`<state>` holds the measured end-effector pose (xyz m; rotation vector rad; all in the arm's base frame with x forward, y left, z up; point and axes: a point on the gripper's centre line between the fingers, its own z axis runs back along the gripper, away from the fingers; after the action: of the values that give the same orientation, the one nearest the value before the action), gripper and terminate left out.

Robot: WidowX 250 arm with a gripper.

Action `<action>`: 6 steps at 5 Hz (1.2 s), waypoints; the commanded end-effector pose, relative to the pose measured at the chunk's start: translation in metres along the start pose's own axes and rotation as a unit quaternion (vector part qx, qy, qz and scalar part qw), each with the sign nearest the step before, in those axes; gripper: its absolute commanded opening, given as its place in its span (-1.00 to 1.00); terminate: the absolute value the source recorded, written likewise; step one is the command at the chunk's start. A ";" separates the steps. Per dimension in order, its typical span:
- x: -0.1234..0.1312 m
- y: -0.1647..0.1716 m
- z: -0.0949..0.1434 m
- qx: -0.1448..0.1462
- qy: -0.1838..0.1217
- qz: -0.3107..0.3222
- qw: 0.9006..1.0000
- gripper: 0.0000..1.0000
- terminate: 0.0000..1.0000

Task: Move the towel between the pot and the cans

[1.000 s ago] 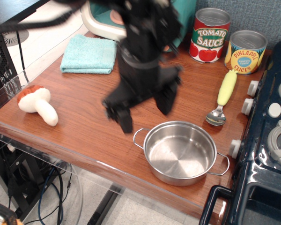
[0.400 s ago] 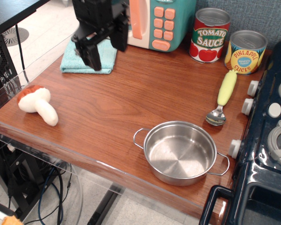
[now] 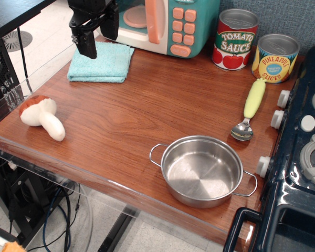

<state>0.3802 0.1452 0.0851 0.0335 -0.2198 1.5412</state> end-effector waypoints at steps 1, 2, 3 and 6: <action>0.034 -0.021 -0.024 0.014 -0.026 0.035 0.999 1.00 -1.00; 0.043 -0.026 -0.039 0.031 -0.033 0.048 0.998 1.00 -1.00; 0.044 -0.021 -0.051 0.048 -0.035 0.053 0.997 1.00 -1.00; -0.024 -0.010 -0.045 0.047 0.000 0.019 0.999 1.00 -1.00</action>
<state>0.3982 0.1268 0.0155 0.1315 -0.0969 1.5978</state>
